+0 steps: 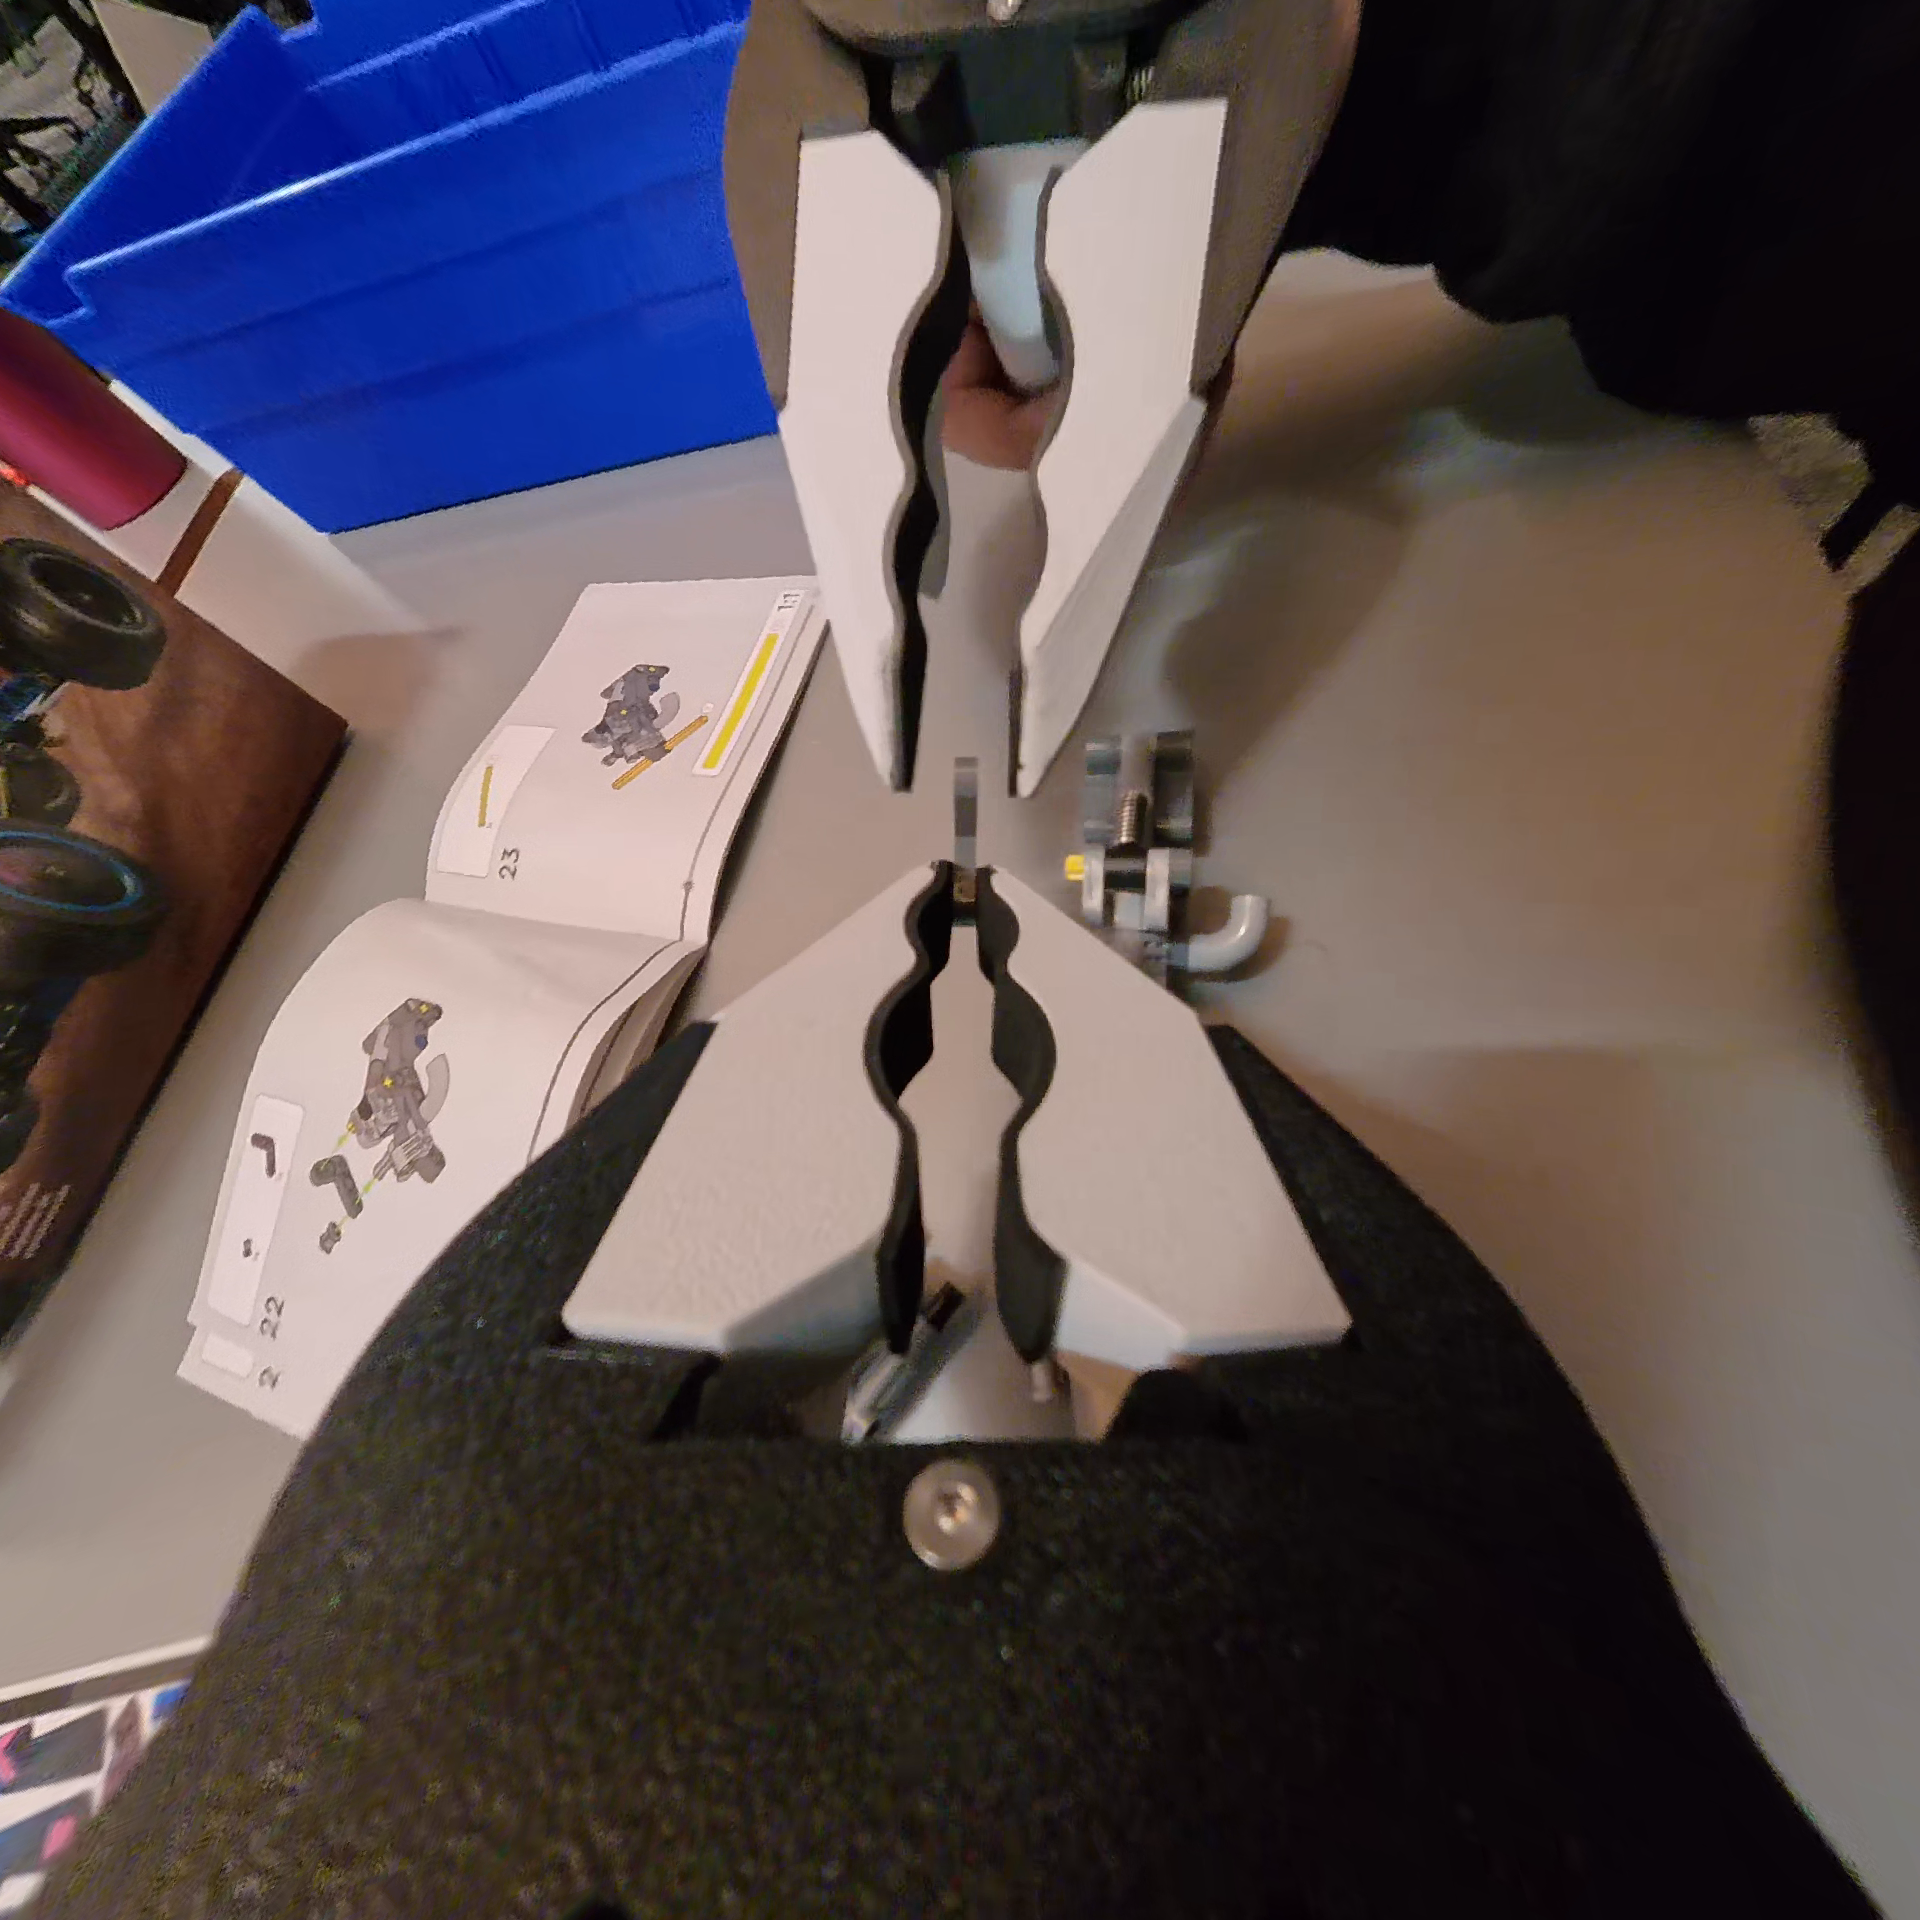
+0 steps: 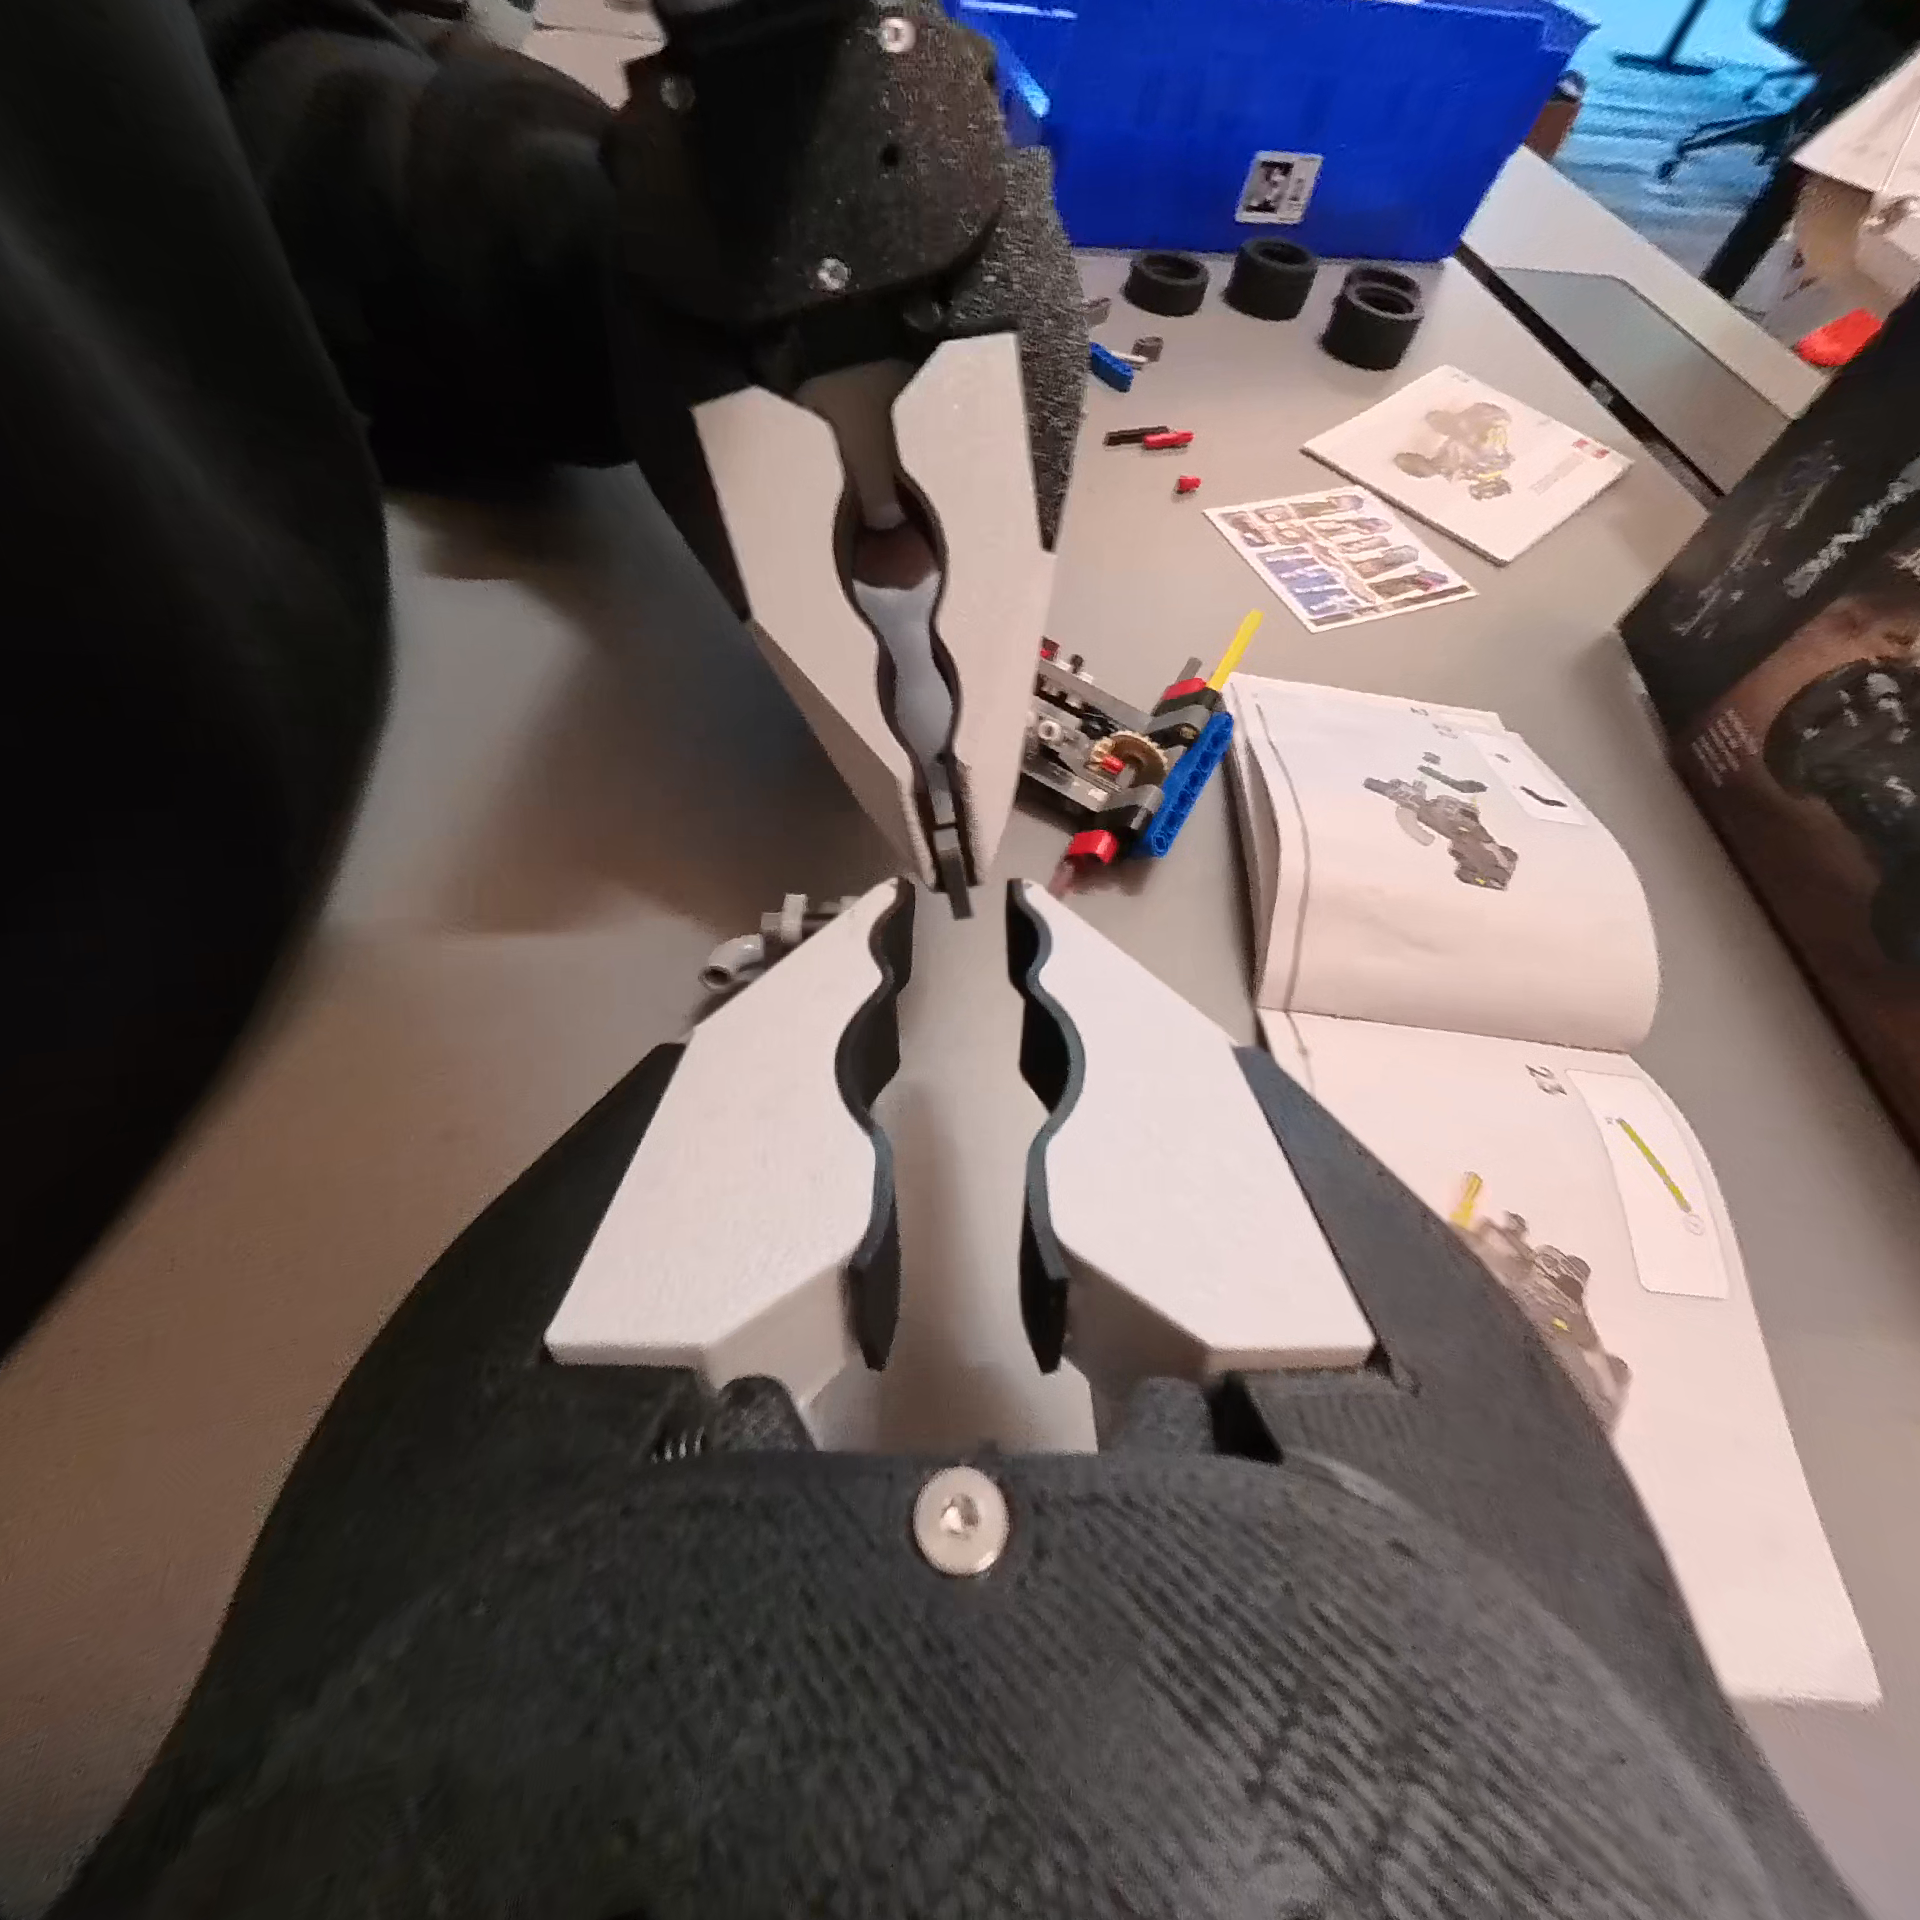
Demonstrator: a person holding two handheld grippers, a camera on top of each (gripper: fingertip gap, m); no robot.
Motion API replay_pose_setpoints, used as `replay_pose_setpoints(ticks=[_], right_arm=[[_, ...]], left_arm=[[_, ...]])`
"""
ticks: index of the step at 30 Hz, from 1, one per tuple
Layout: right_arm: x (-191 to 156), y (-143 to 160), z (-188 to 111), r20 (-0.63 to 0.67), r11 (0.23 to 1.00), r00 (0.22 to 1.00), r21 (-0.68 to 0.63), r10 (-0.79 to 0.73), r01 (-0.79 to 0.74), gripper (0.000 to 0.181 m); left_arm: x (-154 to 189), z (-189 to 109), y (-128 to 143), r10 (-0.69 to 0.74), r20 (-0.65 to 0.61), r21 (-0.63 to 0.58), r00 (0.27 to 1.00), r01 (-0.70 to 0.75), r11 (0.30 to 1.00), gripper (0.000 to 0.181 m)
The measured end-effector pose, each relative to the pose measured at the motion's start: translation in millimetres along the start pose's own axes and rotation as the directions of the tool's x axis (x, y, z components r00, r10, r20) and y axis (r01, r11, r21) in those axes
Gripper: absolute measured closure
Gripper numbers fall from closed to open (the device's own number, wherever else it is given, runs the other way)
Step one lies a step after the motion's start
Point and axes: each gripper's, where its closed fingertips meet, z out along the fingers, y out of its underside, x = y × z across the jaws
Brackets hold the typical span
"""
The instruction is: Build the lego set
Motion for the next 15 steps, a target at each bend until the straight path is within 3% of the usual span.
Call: replay_pose_setpoints(ticks=[3,9,15], right_arm=[[-2.5,-3.3,2.6,0.016,1.0,1.0,0.015,-0.021,0.021,0.179],[0.0,2.7,7.4,0.018,1.0,1.0,-0.024,0.0,0.0,0.179],[-5.8,13.8,6.4,0.065,0.995,0.995,-0.072,0.077,-0.072,0.179]], left_arm=[[1.6,2.7,3.4,0.002,-0.019,-0.021,1.0,-0.003,1.0,0.18],[1.4,3.6,11.7,-0.007,-0.025,-0.061,1.0,0.006,0.998,0.179],[12.4,-11.7,29.2,-0.099,-0.111,-0.139,0.989,0.083,0.987,0.152]])
